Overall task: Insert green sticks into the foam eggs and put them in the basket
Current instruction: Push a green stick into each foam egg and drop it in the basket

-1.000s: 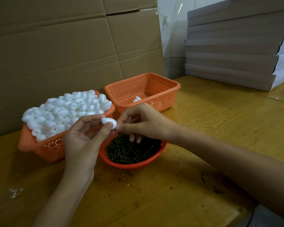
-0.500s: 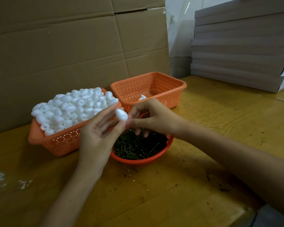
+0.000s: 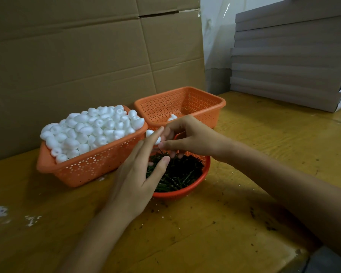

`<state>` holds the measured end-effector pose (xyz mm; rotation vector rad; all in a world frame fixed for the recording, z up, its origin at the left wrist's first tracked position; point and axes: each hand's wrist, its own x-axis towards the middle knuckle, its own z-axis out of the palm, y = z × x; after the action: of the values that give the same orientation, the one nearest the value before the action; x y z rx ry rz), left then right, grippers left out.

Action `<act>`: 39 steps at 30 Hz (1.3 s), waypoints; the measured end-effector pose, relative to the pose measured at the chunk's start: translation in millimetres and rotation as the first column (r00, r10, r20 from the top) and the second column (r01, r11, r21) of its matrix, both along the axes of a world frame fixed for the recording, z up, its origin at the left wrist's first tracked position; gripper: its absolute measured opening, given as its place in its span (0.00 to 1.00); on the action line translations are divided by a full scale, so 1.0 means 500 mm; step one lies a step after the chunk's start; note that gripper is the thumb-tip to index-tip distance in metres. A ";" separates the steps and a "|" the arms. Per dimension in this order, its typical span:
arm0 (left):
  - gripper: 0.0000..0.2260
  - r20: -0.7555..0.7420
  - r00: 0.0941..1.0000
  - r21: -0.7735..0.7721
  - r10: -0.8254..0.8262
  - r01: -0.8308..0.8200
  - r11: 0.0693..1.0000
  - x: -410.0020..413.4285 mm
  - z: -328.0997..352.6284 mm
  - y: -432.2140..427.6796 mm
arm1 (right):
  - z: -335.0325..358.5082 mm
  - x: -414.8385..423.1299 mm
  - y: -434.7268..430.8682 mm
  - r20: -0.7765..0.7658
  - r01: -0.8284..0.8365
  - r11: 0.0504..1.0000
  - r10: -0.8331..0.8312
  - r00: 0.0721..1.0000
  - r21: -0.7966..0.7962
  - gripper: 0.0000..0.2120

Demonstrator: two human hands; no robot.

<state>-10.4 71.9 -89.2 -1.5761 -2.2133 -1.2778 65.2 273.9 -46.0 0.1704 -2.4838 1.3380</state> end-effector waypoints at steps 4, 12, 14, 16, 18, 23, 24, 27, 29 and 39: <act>0.27 -0.005 1.000 -0.013 0.007 -0.007 1.000 0.000 -0.001 0.001 | -0.002 0.000 0.001 0.002 0.003 1.000 -0.003 1.000 -0.006 0.05; 0.30 0.010 1.000 0.007 -0.023 0.023 1.000 0.001 0.002 0.003 | 0.001 0.003 0.003 0.015 0.000 1.000 0.000 1.000 -0.029 0.06; 0.31 0.014 1.000 0.027 -0.022 0.022 0.999 0.001 0.003 0.002 | 0.002 0.003 0.003 0.007 0.010 0.999 -0.010 1.000 -0.044 0.06; 0.32 0.006 1.000 0.061 -0.010 0.010 0.998 0.002 0.004 -0.001 | 0.004 0.003 0.006 0.000 0.023 0.997 -0.023 1.000 -0.068 0.06; 0.30 -0.019 1.000 0.107 0.008 -0.006 0.994 0.003 0.006 -0.002 | 0.006 0.003 0.012 -0.003 0.045 0.994 -0.045 0.999 -0.102 0.06; 0.26 -0.234 0.928 0.185 0.289 -0.249 0.951 -0.019 0.022 -0.017 | 0.010 0.003 0.034 -0.021 0.176 0.967 -0.183 0.983 -0.185 0.07; 0.25 -0.306 0.878 0.187 0.369 -0.324 0.927 -0.026 0.028 -0.024 | 0.010 0.001 0.040 -0.037 0.225 0.958 -0.235 0.971 -0.179 0.07; 0.22 -0.471 0.699 0.155 0.538 -0.535 0.831 -0.052 0.033 -0.043 | 0.005 -0.004 0.059 -0.100 0.389 0.916 -0.397 0.912 -0.095 0.06; 0.20 -0.503 0.639 0.111 0.582 -0.620 0.777 -0.071 0.028 -0.054 | -0.001 -0.008 0.073 -0.173 0.506 0.862 -0.496 0.851 0.019 0.06; 0.22 -0.604 0.564 -0.119 0.563 -0.762 0.636 -0.093 0.016 -0.062 | -0.015 -0.016 0.116 -0.346 0.753 0.621 -0.673 0.654 0.217 0.06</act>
<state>-56.8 40.9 -81.3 -0.7794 -2.3570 -0.1665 57.0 332.0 -53.5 -0.5324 -2.1617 0.4955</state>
